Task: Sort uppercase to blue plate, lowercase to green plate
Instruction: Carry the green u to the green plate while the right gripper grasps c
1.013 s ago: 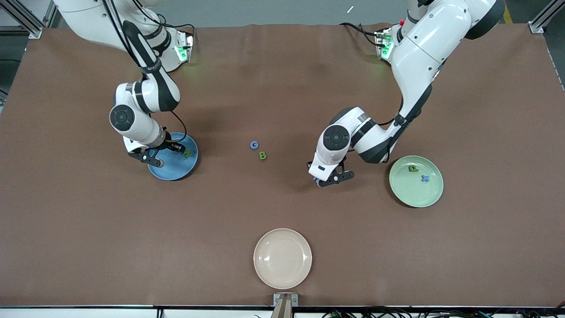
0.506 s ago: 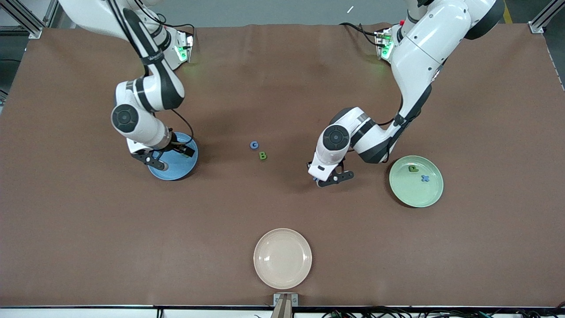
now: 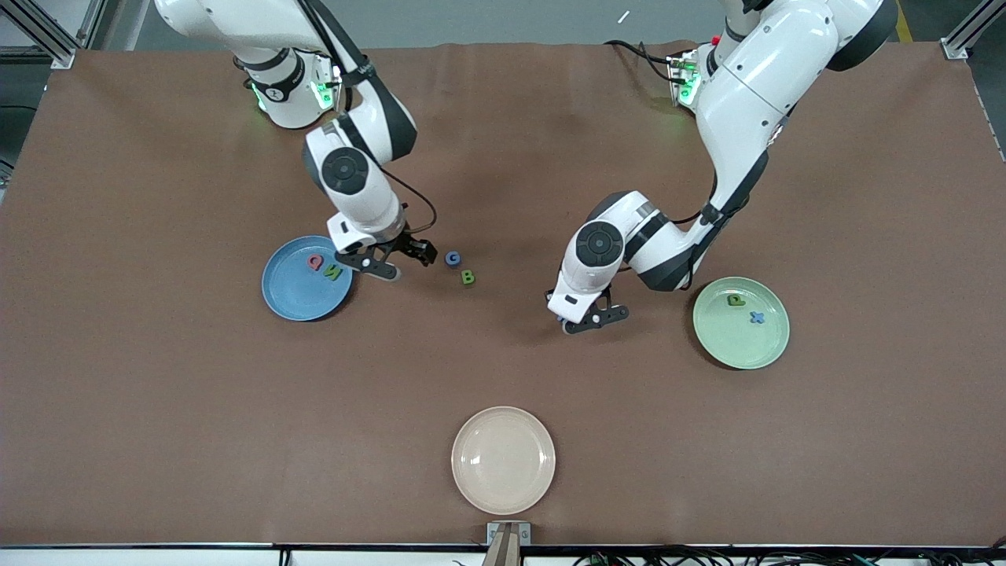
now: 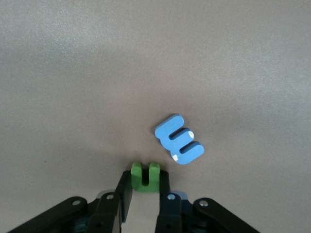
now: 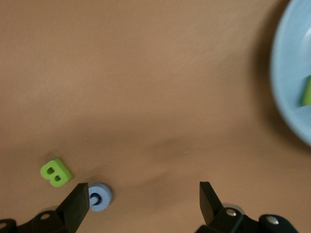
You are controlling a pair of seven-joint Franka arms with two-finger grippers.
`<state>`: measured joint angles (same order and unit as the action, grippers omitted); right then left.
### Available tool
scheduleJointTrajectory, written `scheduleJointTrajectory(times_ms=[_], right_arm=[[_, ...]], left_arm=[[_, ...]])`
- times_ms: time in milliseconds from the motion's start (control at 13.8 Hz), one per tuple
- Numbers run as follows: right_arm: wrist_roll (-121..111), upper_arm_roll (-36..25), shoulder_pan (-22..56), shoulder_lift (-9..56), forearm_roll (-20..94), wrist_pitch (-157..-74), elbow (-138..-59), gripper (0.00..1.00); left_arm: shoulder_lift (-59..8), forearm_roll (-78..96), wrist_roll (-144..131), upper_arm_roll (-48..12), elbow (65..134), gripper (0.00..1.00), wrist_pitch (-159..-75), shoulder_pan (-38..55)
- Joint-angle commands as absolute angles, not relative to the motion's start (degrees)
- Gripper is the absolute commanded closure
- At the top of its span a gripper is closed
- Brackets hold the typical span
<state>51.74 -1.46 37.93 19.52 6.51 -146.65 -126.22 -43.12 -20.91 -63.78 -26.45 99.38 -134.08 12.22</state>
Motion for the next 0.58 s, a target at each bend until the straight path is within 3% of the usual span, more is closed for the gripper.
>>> scheduleJointTrajectory(times_ms=[0, 289, 506], right_arm=[[55.88, -2.11, 41.38, 23.54, 6.94, -148.53, -123.93, 0.00], [60.63, -2.11, 44.29, 27.76, 6.86, -148.80, -120.33, 0.00], [63.10, -2.20, 46.40, 30.05, 6.77, -148.89, -118.48, 0.00]], left_arm=[[-43.25, -21.27, -63.28, -26.10, 98.70, 0.93, -134.30, 12.04], [-37.11, -20.39, -53.39, -26.37, 101.32, 0.93, -127.19, 10.64], [-32.53, -20.30, -44.77, -26.98, 105.28, 0.93, -126.74, 6.78]])
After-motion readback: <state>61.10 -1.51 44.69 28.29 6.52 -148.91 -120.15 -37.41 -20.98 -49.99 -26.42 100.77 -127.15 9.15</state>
